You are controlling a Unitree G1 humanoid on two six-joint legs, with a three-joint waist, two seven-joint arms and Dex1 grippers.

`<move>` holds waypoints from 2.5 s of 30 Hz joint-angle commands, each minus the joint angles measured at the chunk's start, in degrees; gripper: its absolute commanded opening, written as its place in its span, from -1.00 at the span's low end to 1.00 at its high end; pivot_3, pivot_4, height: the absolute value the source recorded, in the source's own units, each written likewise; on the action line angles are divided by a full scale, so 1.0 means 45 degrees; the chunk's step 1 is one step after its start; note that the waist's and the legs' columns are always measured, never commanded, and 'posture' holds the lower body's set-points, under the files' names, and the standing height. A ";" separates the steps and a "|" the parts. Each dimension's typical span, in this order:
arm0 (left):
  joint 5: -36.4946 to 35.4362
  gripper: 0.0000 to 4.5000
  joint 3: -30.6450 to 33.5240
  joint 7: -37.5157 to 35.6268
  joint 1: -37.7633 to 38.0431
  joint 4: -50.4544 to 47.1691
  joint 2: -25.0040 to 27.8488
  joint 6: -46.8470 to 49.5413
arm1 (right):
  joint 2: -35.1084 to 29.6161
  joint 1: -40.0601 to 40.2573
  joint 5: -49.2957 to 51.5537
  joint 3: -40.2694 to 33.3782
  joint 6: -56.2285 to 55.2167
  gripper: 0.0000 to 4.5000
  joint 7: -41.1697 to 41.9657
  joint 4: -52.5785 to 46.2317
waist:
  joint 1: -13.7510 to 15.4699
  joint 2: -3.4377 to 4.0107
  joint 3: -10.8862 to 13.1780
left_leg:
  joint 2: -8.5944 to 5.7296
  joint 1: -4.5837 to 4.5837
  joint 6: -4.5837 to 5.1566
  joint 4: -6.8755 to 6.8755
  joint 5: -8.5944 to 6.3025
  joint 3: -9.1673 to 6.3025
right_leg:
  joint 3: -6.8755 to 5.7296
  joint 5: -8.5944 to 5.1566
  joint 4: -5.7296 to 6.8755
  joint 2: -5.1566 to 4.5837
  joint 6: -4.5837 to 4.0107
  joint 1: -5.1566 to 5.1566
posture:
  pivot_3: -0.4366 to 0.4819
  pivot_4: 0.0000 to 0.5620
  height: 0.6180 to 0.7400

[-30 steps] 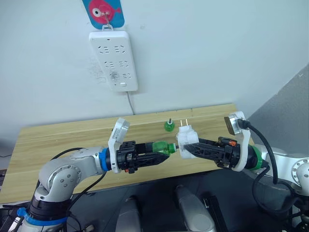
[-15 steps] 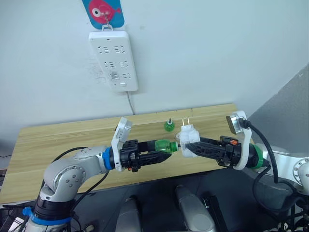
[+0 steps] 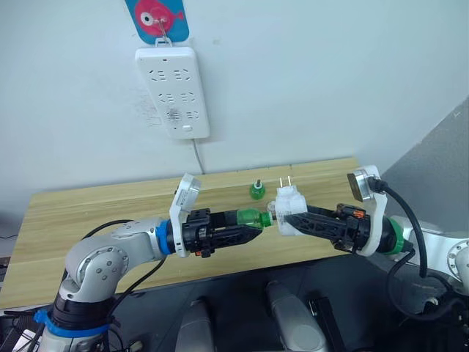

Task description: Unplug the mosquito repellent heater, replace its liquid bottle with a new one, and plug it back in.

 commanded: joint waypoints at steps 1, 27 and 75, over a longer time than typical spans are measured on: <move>0.0904 0.07 -0.0716 -0.0307 -0.0307 -0.1122 -0.0544 -0.1325 | 0.0063 -0.0151 0.0404 0.0393 0.0048 0.32 -0.0160 -0.0416 | 0.0002 0.0000 0.0000 | 0.0000 0.0000 0.0000 0.0001 0.0000 0.0000 | 0.0000 -0.0001 0.0000 0.0000 -0.0001 0.0000 | -0.47 -0.06 1.00; -0.0890 0.07 -0.0195 -0.1626 -0.0691 -0.0828 0.0224 0.0120 | -0.0069 -0.0182 0.0327 0.0350 0.0225 0.32 0.0224 -0.0043 | 0.0025 -0.0001 0.0000 | -0.0001 0.0000 0.0000 0.0015 0.0000 -0.0003 | 0.0001 0.0002 0.0006 0.0001 0.0003 0.0006 | -0.46 -0.06 1.00; 0.7082 0.07 -0.2528 -0.2381 -0.0680 0.0879 -0.1894 -0.8202 | -0.3521 0.2601 -0.5917 -0.1159 -0.1167 0.42 0.5830 -0.2579 | 0.0386 -0.0004 -0.0004 | -0.0007 -0.0003 0.0000 0.0047 0.0000 0.0005 | 0.0018 0.0015 0.0005 0.0000 0.0029 0.0015 | -0.50 -0.08 1.00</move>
